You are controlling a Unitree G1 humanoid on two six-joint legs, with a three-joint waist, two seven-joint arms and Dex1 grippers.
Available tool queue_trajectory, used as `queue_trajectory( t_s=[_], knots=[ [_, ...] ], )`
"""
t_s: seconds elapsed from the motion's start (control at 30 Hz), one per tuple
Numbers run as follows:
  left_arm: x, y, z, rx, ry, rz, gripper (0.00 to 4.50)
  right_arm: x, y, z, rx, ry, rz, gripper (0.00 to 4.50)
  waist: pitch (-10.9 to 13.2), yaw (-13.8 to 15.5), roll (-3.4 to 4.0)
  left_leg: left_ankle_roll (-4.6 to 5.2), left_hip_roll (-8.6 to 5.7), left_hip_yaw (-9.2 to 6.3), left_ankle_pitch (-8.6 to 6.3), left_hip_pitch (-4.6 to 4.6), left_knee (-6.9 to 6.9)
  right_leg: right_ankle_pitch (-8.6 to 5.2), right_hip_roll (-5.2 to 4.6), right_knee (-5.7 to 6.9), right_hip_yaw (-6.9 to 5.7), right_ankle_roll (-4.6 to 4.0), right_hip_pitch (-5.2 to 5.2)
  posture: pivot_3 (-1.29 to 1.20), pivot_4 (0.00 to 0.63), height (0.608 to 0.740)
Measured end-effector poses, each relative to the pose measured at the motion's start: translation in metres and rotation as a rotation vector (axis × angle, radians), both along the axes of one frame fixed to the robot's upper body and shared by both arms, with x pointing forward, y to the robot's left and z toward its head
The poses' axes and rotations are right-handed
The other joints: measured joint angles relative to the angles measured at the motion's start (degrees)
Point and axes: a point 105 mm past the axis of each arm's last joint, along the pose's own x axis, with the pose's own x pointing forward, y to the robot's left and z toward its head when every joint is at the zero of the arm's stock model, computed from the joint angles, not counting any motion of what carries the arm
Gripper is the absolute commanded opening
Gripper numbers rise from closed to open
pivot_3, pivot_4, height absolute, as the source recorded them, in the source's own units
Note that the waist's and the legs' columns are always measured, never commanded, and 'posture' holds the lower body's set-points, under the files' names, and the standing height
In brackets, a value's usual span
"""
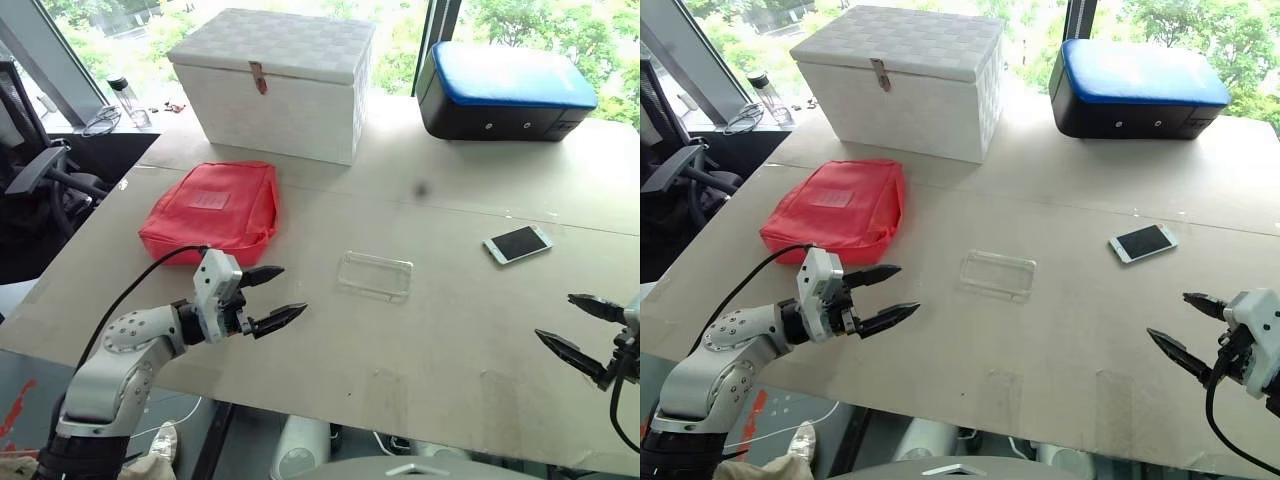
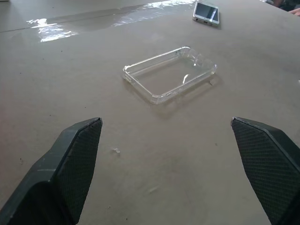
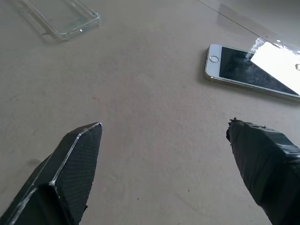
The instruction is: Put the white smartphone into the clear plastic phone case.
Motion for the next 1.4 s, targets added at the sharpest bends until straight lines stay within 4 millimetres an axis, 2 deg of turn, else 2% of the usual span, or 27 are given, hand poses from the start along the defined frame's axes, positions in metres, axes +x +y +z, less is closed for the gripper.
queue_trajectory(
  t_s=[0.1,0.17,0.27,0.33,0.4,0.5,0.6,0.7,0.83,0.93,0.97,1.07,1.13,1.27,1.4],
  knots=[
    [0.007,-0.007,0.003,0.0,-0.013,-0.026,4.47,0.001,0.003,0.003,0.034,-0.028,-0.007,4.5,0.0,0.2,0.01,0.0,0.0,-0.05,0.0,-0.02,-0.01,0.0,-0.01,-0.02,-0.09,0.0,0.01,0.0,0.15,0.74],
    [0.013,-0.023,0.012,-0.007,-0.048,-0.098,4.47,0.006,0.019,0.015,0.067,-0.084,0.053,4.5,0.1,0.2,0.1,0.0,0.0,-0.03,0.0,-0.05,-0.01,0.02,-0.13,-0.02,-0.24,0.01,0.0,0.0,0.15,0.74],
    [0.017,-0.041,0.019,0.009,-0.062,-0.181,4.47,0.001,0.046,0.029,0.101,-0.123,0.176,4.5,0.0,0.1,0.09,0.0,0.0,0.0,0.0,-0.02,0.02,0.05,-0.53,-0.02,-0.77,0.07,0.13,0.0,0.15,0.74],
    [0.021,-0.05,0.016,0.06,-0.029,-0.215,4.47,-0.012,0.061,0.031,0.107,-0.116,0.265,4.5,0.1,0.2,0.09,0.01,0.0,-0.02,0.01,-0.02,0.02,0.04,-0.53,-0.03,-0.85,0.07,0.15,0.0,0.15,0.74],
    [0.027,-0.063,0.013,0.127,-0.028,-0.282,4.47,-0.02,0.068,0.029,0.099,-0.096,0.321,4.5,0.1,0.5,0.08,0.01,-0.01,-0.03,0.01,-0.02,0.03,0.0,-0.51,-0.07,-0.92,0.13,0.22,0.0,0.15,0.74],
    [0.035,-0.074,0.007,0.179,-0.015,-0.332,4.47,-0.027,0.069,0.024,0.069,-0.084,0.349,4.5,0.0,0.7,0.09,0.02,-0.03,-0.02,0.0,-0.01,0.09,0.01,-0.52,-0.08,-0.93,0.14,0.26,0.0,0.15,0.74],
    [0.047,-0.082,-0.01,0.267,-0.008,-0.369,4.47,-0.034,0.069,0.019,0.056,-0.067,0.356,4.5,0.1,0.9,0.06,0.02,-0.03,-0.03,0.0,-0.01,0.15,0.02,-0.5,-0.07,-0.94,0.15,0.27,0.0,0.15,0.74],
    [0.056,-0.09,-0.024,0.317,-0.007,-0.397,3.68,-0.039,0.069,0.017,0.058,-0.055,0.342,4.5,0.1,1.2,0.05,0.02,-0.03,-0.05,0.0,-0.01,0.18,0.03,-0.53,-0.06,-0.95,0.16,0.26,0.0,0.15,0.74],
    [0.07,-0.096,-0.028,0.37,-0.062,-0.429,1.86,-0.044,0.068,0.02,0.061,-0.061,0.303,4.5,0.0,1.5,0.08,0.02,-0.03,-0.06,0.0,0.04,0.18,0.03,-0.63,-0.06,-1.01,0.16,0.27,0.0,0.15,0.74],
    [0.073,-0.102,-0.027,0.361,-0.07,-0.444,0.63,-0.049,0.073,0.02,0.074,-0.056,0.286,4.5,-0.1,1.5,0.1,0.03,-0.03,-0.06,-0.01,0.05,0.17,0.02,-0.69,-0.07,-1.03,0.16,0.28,0.0,0.15,0.74],
    [0.073,-0.105,-0.029,0.357,-0.066,-0.457,0.06,-0.05,0.075,0.021,0.073,-0.056,0.276,4.5,-0.1,1.5,0.11,0.04,-0.03,-0.06,-0.01,0.05,0.17,0.03,-0.69,-0.06,-1.03,0.16,0.28,0.0,0.15,0.74],
    [0.07,-0.112,-0.03,0.346,-0.057,-0.484,0.03,-0.052,0.078,0.023,0.061,-0.063,0.261,4.5,-0.1,1.5,0.1,0.04,-0.03,-0.05,-0.01,0.05,0.17,0.03,-0.69,-0.06,-1.03,0.16,0.28,0.0,0.15,0.74],
    [0.067,-0.124,-0.032,0.346,-0.055,-0.515,0.03,-0.049,0.078,0.022,0.069,-0.052,0.216,4.5,-0.1,1.5,0.1,0.04,-0.04,-0.04,-0.01,0.05,0.2,0.03,-0.69,-0.06,-1.05,0.17,0.29,0.0,0.15,0.74],
    [0.064,-0.148,-0.033,0.33,-0.041,-0.543,0.03,-0.032,0.075,0.024,0.074,-0.03,0.115,4.5,-0.1,1.5,0.07,0.06,-0.04,0.03,-0.02,0.04,0.27,0.08,-0.82,-0.06,-1.11,0.25,0.32,0.0,0.15,0.74],
    [0.057,-0.159,-0.033,0.331,-0.041,-0.605,0.03,-0.016,0.075,0.033,0.087,-0.091,0.069,4.5,0.0,1.4,0.0,0.07,-0.03,0.03,-0.01,0.04,0.25,0.09,-0.75,-0.06,-1.18,0.26,0.33,0.0,0.15,0.74]
  ],
)
